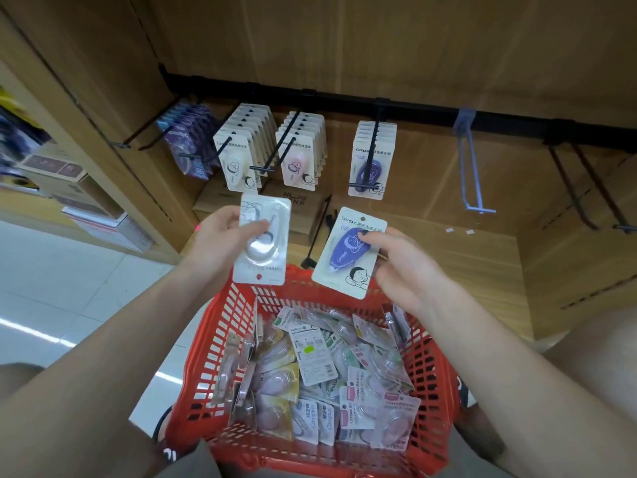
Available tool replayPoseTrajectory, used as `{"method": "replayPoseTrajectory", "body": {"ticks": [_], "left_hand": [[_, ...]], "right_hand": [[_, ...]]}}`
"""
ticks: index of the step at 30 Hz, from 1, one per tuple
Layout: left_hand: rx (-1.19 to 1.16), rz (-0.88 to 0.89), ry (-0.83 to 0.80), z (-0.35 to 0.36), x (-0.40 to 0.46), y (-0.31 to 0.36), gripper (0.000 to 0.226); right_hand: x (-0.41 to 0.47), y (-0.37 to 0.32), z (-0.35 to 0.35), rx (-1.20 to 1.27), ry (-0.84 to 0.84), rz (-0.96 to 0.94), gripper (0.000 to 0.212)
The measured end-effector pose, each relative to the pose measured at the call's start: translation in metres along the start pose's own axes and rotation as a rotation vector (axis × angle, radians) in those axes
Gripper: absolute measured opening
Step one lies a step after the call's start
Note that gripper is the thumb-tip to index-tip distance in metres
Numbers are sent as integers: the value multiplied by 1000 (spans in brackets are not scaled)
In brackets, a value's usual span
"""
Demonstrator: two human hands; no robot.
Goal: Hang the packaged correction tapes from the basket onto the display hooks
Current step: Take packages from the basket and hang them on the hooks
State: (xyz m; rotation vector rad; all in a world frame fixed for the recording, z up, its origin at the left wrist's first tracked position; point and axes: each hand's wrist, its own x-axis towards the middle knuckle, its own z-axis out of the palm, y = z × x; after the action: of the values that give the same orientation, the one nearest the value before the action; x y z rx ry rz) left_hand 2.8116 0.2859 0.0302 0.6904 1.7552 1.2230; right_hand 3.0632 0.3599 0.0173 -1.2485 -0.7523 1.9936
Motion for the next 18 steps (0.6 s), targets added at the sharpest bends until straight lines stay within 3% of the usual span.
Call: {"method": "replayPoseTrajectory", "body": {"ticks": [3,10,14,18], "left_hand": [[-99,-5,61,-13,8,6,26],[-125,-4,204,-36,30,13,20],[-113,-12,260,-40,35,18,37],[-30,20,198,-40,32,18,58]], "right_hand": [[2,-6,4,-13,-3,-40,29],[5,-16,14,-44,5,-150,22],[8,-13,17,-60,18,-139,24],[12,-10,18,-82,21,-116,23]]}}
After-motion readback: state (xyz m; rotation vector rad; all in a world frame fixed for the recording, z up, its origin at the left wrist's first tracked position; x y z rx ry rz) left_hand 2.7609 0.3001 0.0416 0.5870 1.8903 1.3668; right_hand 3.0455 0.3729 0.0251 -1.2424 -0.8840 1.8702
